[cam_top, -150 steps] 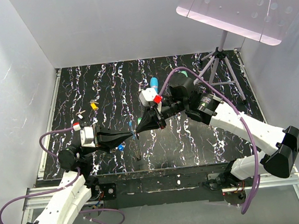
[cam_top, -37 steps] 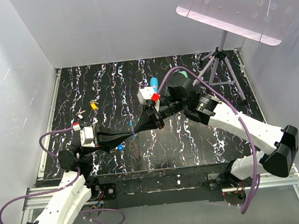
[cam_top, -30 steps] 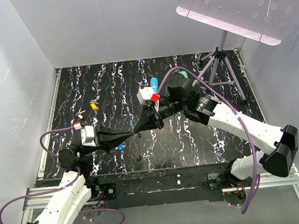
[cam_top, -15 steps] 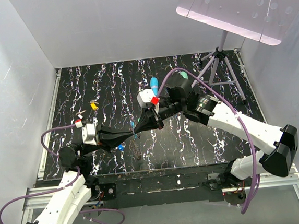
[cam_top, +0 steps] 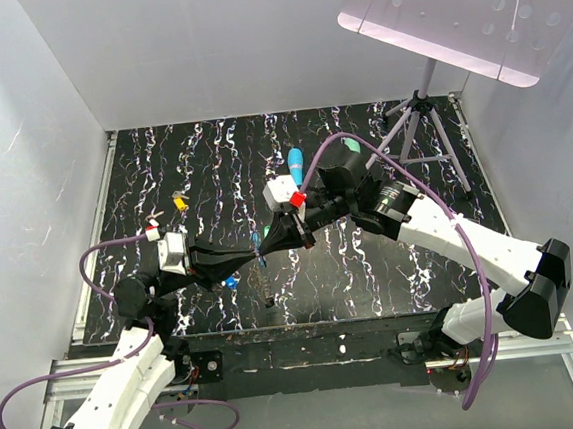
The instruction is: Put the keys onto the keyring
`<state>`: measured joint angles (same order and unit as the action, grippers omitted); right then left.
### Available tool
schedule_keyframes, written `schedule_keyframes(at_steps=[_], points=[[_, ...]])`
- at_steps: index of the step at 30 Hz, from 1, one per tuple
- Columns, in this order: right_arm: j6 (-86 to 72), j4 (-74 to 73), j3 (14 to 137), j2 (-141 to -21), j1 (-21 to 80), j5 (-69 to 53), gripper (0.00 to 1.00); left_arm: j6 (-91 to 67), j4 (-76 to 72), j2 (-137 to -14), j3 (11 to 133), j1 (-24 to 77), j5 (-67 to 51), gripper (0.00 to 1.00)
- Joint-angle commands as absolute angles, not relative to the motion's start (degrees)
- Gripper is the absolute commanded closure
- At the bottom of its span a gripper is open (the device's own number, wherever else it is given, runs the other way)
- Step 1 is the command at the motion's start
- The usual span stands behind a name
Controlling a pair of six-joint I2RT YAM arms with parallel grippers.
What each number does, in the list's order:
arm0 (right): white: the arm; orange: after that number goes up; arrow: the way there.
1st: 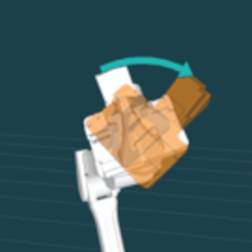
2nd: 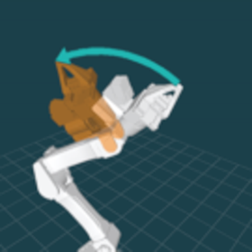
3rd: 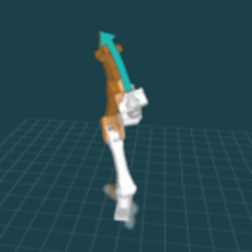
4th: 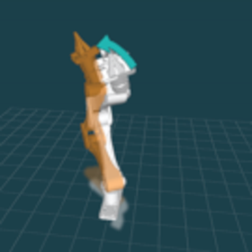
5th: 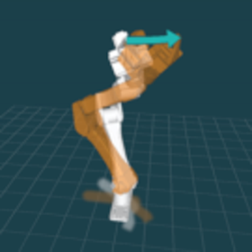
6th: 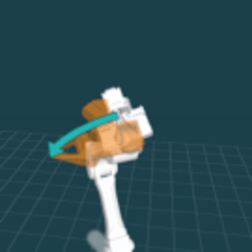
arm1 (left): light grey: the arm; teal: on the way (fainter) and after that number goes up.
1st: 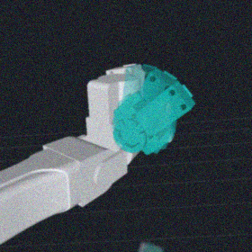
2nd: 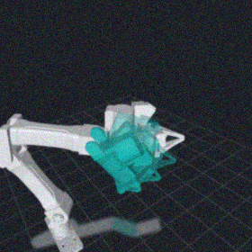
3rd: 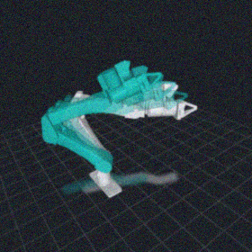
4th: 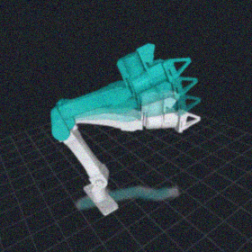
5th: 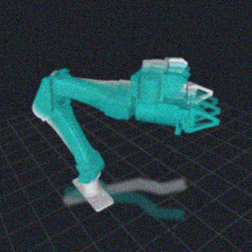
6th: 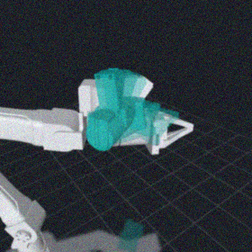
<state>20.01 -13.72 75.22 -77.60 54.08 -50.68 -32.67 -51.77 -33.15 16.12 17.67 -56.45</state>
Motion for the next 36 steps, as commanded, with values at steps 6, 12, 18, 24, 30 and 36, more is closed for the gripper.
schedule_keyframes(at_steps=[6, 12, 18, 24, 30, 36], points=[[21.53, -15.21, 73.48, -75.67, 54.84, -50.28, 0.99, -33.40, -52.82, -31.47, 18.72, 17.14, -50.98, 1.00], [21.36, -14.77, 72.78, -75.67, 54.75, -49.57, 0.99, -33.92, -53.35, -30.67, 18.37, 16.96, -49.05, 1.00], [16.45, -9.68, 71.90, -75.94, 54.84, -48.43, 0.99, -38.66, -60.80, -32.43, 16.35, 16.96, -45.53, 1.00], [13.36, -5.72, 71.10, -76.03, 55.55, -45.88, 0.99, -43.24, -68.90, -34.72, 13.80, 17.05, -40.26, 1.00], [10.81, -2.99, 70.84, -75.67, 55.90, -45.96, 0.95, -42.72, -66.89, -33.49, 13.01, 16.96, -39.55, 1.00], [10.02, -2.99, 70.93, -74.80, 55.90, -47.72, 0.73, -41.22, -63.20, -30.50, 12.48, 16.96, -39.64, 1.00]])
